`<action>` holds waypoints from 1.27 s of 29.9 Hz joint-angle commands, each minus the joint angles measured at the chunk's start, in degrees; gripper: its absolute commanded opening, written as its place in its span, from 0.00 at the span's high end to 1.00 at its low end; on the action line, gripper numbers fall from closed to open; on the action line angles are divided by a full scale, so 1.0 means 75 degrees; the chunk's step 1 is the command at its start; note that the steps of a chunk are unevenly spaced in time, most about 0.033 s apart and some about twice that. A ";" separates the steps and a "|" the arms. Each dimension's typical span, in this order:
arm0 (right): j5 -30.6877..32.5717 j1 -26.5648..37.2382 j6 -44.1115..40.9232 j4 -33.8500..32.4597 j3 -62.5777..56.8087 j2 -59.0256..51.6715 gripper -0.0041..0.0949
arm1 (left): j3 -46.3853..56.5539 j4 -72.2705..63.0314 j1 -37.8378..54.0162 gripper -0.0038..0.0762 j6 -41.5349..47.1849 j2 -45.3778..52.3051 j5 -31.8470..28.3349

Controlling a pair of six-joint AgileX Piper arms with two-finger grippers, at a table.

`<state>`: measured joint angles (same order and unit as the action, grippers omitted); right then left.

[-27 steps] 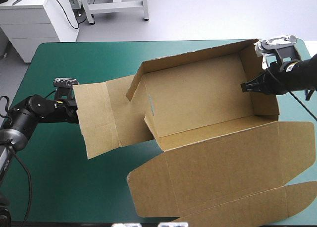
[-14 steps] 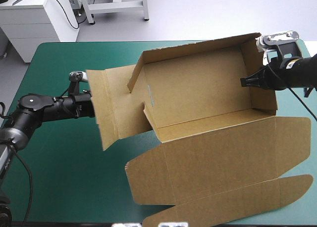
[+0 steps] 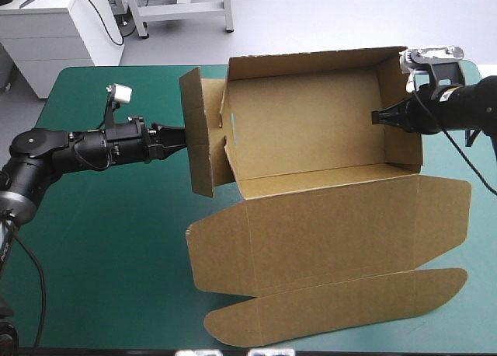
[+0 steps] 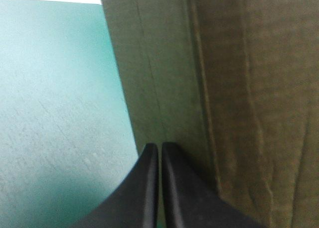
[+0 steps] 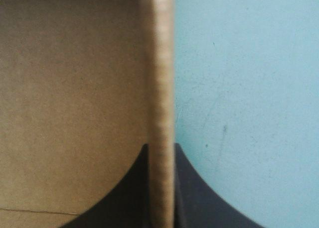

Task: Fold the box

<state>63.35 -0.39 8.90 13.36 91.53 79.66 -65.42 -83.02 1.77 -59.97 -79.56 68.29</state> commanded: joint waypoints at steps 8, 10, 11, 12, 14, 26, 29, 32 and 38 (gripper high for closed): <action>-0.0921 0.0051 -0.0106 0.0762 0.0229 -0.0228 0.98 | -0.0724 -0.0792 -0.0037 0.90 0.0038 0.0226 0.0721; -0.1044 0.0051 -0.0106 0.0762 0.0229 -0.0228 0.98 | -0.0775 -0.0803 -0.0052 0.83 0.0038 0.0226 0.0721; -0.1083 0.0051 -0.0106 0.0778 0.0229 -0.0228 0.98 | -0.0775 -0.0932 -0.0043 0.77 0.0038 0.0226 0.0721; -0.1094 0.0051 -0.0106 0.0800 0.0229 -0.0228 0.98 | -0.0775 -0.1036 -0.0092 0.71 0.0038 0.0226 0.0721; -0.1075 0.0047 -0.0106 0.0816 0.0229 -0.0228 0.98 | -0.0775 -0.1258 -0.0183 0.58 -0.0008 0.0226 0.0721; -0.1737 -0.0969 -0.0936 -0.0312 0.0229 -0.0228 0.98 | -0.0775 -0.1457 -0.0623 0.40 -0.0037 0.0226 0.0684; -0.1821 -0.1118 -0.1187 -0.0604 0.0229 -0.0228 0.98 | -0.0775 -0.1457 -0.0623 0.35 -0.0037 0.0226 0.0684; -0.1821 -0.1151 -0.1326 -0.0663 0.0229 -0.0228 0.98 | -0.0775 -0.1438 -0.0623 0.32 -0.0013 0.0226 0.0633; -0.1858 -0.1151 -0.1533 -0.0664 0.0229 -0.0228 0.97 | -0.0775 -0.1307 -0.0623 0.32 -0.0013 0.0226 0.0194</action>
<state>54.24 -8.91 -0.73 7.03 91.53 79.66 -69.50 -88.45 -2.49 -59.99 -79.56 68.93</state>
